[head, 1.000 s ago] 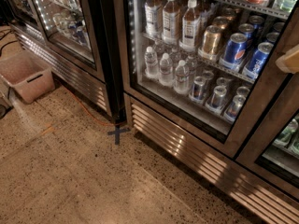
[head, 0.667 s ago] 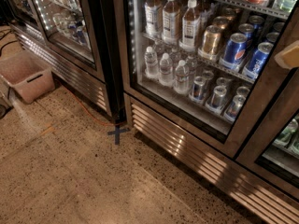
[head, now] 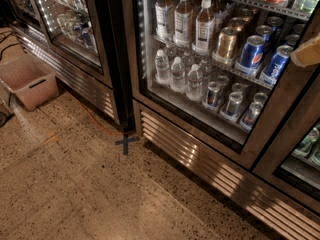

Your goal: Open left fridge door

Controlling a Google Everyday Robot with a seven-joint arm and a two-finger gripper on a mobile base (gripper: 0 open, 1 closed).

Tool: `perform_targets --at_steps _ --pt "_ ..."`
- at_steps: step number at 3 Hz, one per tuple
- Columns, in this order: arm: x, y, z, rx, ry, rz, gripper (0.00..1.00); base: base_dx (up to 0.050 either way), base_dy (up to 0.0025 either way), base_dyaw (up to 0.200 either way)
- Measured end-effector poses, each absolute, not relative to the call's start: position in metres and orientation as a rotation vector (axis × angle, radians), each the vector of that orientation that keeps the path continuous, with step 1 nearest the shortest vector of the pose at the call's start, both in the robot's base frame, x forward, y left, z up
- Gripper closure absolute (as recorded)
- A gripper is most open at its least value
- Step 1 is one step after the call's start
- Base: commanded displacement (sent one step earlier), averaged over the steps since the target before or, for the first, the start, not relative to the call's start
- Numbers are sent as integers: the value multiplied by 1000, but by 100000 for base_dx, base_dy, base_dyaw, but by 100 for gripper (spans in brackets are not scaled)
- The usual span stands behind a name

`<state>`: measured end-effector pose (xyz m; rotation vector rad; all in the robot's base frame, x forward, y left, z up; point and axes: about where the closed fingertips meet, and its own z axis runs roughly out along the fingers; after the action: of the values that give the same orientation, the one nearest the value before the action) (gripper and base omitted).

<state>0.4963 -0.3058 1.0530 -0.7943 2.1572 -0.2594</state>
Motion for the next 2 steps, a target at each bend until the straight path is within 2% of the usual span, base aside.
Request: perform_targets --at_steps 2 --pt "512 -315 1043 -803 2172 -207 0 0 0 0"
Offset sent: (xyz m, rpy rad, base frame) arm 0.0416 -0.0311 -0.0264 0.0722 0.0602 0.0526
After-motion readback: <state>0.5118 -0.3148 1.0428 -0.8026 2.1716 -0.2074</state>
